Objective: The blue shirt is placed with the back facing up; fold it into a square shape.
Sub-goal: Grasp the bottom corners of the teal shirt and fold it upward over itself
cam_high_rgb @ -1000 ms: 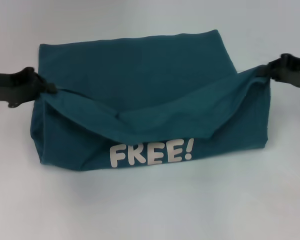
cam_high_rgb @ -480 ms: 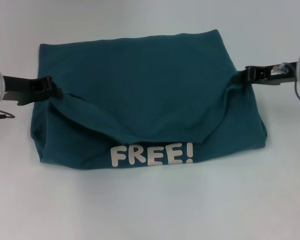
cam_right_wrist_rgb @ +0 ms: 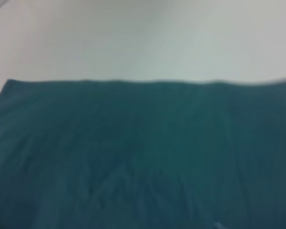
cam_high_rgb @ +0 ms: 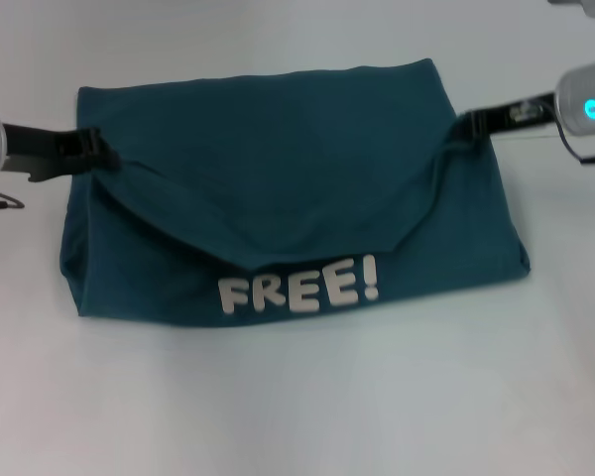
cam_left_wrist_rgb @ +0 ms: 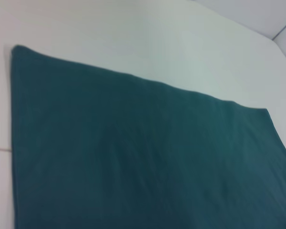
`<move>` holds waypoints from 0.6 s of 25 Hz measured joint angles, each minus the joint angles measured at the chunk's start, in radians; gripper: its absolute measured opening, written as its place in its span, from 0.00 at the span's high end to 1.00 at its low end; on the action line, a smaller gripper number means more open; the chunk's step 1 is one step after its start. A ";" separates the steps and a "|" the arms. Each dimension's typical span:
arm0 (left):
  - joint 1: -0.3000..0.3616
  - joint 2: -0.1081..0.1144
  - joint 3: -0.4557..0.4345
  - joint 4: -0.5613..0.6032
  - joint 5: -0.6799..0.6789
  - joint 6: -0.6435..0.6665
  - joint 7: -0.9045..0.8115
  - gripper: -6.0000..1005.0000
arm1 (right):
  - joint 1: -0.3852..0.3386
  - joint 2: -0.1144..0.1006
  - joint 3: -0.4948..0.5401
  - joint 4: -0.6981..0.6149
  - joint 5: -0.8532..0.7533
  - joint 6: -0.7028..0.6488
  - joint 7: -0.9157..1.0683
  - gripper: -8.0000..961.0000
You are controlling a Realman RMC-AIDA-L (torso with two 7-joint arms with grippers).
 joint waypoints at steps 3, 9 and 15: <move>-0.013 0.005 -0.001 0.010 0.032 -0.006 -0.034 0.96 | 0.041 -0.004 0.000 -0.001 -0.033 0.016 0.000 0.92; -0.033 0.006 0.000 0.006 0.083 -0.042 -0.061 0.95 | 0.103 0.009 -0.001 0.040 -0.125 0.090 0.001 0.92; -0.028 -0.009 0.014 -0.002 0.090 -0.074 -0.018 0.94 | 0.119 0.028 -0.002 0.128 -0.174 0.166 -0.004 0.92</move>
